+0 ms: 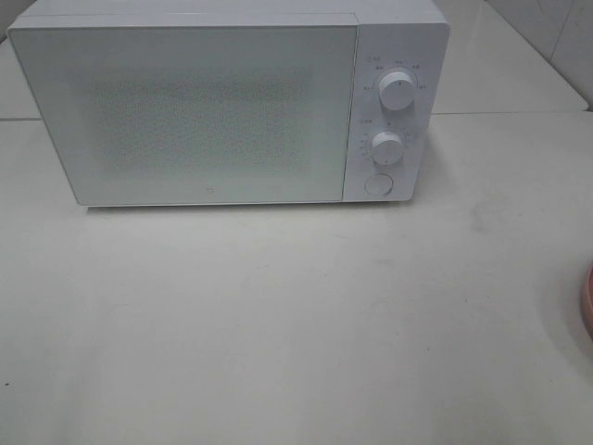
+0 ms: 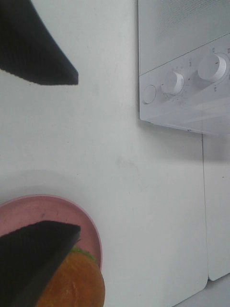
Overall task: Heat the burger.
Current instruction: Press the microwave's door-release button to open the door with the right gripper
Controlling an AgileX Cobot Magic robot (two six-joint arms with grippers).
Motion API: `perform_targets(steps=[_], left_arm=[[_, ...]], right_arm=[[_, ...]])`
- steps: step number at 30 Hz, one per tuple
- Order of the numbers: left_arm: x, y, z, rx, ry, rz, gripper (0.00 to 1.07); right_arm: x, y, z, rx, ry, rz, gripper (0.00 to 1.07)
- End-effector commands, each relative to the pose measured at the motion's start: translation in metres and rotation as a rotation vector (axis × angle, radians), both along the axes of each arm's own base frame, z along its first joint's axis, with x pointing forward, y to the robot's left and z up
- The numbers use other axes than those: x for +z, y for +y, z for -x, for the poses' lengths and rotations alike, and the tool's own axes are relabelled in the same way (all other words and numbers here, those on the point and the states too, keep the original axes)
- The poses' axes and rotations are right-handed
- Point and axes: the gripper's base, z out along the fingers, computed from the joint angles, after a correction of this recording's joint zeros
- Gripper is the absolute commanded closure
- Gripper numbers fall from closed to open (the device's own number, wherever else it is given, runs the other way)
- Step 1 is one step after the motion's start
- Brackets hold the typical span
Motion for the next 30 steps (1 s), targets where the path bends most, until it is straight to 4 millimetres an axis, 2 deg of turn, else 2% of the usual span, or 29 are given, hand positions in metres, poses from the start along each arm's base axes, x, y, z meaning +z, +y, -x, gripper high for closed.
perform_targets(steps=[1,7,13,15,18,23,30], left_arm=[[0.000,0.000,0.003,0.002,-0.031,0.004,0.09],[0.000,0.000,0.003,0.002,-0.031,0.004,0.09],[0.000,0.000,0.003,0.002,-0.031,0.004,0.09],[0.000,0.000,0.003,0.002,-0.031,0.004,0.09],[0.000,0.000,0.003,0.002,-0.031,0.004,0.09],[0.000,0.000,0.003,0.002,-0.031,0.004,0.09],[0.000,0.000,0.003,0.002,-0.031,0.004,0.09]], right_arm=[[-0.002,0.001,-0.010,-0.007,-0.026,-0.009,0.32],[-0.008,0.002,-0.025,-0.008,-0.033,-0.009,0.32],[-0.016,0.003,-0.045,-0.009,-0.046,-0.010,0.32],[-0.019,0.004,-0.058,-0.010,-0.046,-0.010,0.32],[-0.020,0.004,-0.061,-0.010,-0.046,-0.010,0.32],[-0.027,0.006,-0.085,-0.011,-0.060,-0.011,0.32],[-0.033,0.007,-0.103,-0.012,-0.089,-0.013,0.32]])
